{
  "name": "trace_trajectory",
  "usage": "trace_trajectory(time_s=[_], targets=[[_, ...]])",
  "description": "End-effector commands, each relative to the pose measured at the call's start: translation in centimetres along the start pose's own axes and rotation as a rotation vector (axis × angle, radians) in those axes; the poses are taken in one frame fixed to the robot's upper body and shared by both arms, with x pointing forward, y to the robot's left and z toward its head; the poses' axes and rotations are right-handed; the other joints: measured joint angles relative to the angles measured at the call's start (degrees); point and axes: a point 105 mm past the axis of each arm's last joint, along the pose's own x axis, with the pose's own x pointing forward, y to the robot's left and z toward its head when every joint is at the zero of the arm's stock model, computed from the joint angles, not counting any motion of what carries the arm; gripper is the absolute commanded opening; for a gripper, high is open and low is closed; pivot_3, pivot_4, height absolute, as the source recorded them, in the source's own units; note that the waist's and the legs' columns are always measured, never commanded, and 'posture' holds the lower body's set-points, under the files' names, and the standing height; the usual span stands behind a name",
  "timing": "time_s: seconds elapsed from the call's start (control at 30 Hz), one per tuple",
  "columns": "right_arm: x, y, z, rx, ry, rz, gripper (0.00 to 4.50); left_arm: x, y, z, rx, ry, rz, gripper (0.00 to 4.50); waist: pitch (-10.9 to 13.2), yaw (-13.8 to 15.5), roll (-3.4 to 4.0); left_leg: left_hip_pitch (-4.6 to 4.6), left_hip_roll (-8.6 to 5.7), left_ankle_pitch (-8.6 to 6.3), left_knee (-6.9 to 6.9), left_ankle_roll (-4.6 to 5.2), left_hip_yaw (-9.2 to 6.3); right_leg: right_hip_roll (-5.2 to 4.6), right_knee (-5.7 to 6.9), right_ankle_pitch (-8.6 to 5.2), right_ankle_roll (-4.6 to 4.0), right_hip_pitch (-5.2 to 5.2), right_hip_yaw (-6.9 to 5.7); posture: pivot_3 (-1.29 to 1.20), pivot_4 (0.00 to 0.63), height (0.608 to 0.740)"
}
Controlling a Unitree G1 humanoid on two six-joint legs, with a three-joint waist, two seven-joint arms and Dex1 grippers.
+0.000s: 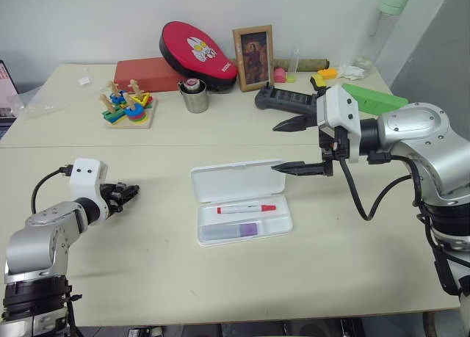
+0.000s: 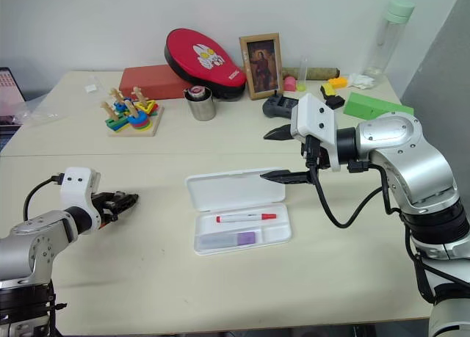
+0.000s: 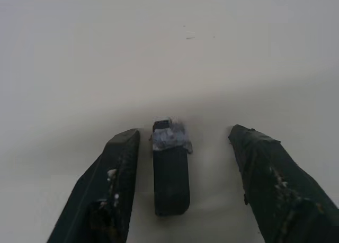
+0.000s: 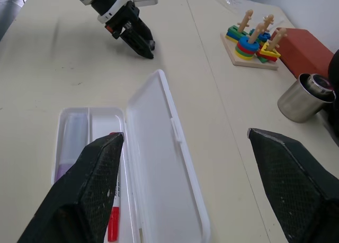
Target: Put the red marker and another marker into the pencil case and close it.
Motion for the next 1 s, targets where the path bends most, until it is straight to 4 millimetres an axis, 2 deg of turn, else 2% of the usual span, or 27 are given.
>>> trace_trajectory(time_s=[0.03, 0.3, 0.57, 0.8, 0.83, 0.97, 1.0], targets=[[-0.6, -0.1, 0.9, -0.044, -0.011, -0.024, 3.93, -1.2, 0.4, -1.1, -0.004, 0.043, 0.025, 1.89, 0.0, -0.03, 0.0, 0.0, 0.0, 0.0, 0.0, 0.0, 0.0, 0.0, 0.0, 0.0, 0.0, -0.01, 0.0, 0.0, 0.15, 0.74], [-0.5, -0.3, 0.8, -0.045, -0.014, -0.028, 3.93, -1.2, 0.3, -0.7, -0.002, 0.028, 0.041, 0.42, 0.0, 0.09, 0.0, 0.02, 0.0, 0.0, 0.01, 0.0, -0.01, 0.0, 0.01, 0.0, 0.0, 0.01, -0.01, 0.0, 0.15, 0.74], [-0.5, -0.2, 0.8, -0.043, -0.014, -0.028, 3.93, -0.6, -0.3, 0.1, 0.031, 0.003, 0.031, 0.38, 0.0, 0.18, 0.0, 0.02, 0.0, 0.0, 0.01, 0.0, -0.02, 0.0, 0.01, 0.0, 0.0, 0.01, -0.01, 0.0, 0.15, 0.74], [-0.7, -0.1, 0.6, -0.041, -0.006, -0.026, 3.93, -1.1, -1.4, 2.6, 0.082, -0.066, -0.024, 0.38, 0.0, 0.26, -0.01, 0.01, 0.0, 0.0, 0.01, -0.01, -0.02, 0.0, -0.01, 0.0, 0.0, 0.01, -0.02, 0.0, 0.15, 0.74], [-0.7, -0.1, 0.6, -0.042, -0.003, -0.026, 3.93, -1.4, -1.7, 3.3, 0.107, -0.082, -0.042, 0.38, 0.0, 0.26, -0.01, 0.01, 0.0, 0.0, 0.01, 0.0, -0.02, 0.0, -0.01, 0.0, 0.0, 0.0, -0.02, 0.0, 0.15, 0.74], [-0.9, -0.1, 0.1, -0.045, 0.02, -0.027, 3.93, -3.2, -3.0, 8.5, 0.251, -0.203, -0.075, 0.38, 0.02, 0.6, -0.05, -0.03, 0.0, 0.0, 0.0, -0.01, -0.05, 0.0, -0.03, 0.0, 0.0, -0.01, -0.05, 0.0, 0.15, 0.74], [-1.0, -0.1, 0.1, -0.04, 0.02, -0.024, 3.93, -3.6, -3.8, 9.8, 0.272, -0.236, -0.105, 0.38, 0.02, 0.59, -0.05, -0.03, 0.0, 0.0, 0.0, -0.01, -0.04, 0.0, -0.04, 0.0, 0.0, 0.0, -0.05, 0.0, 0.15, 0.74]])
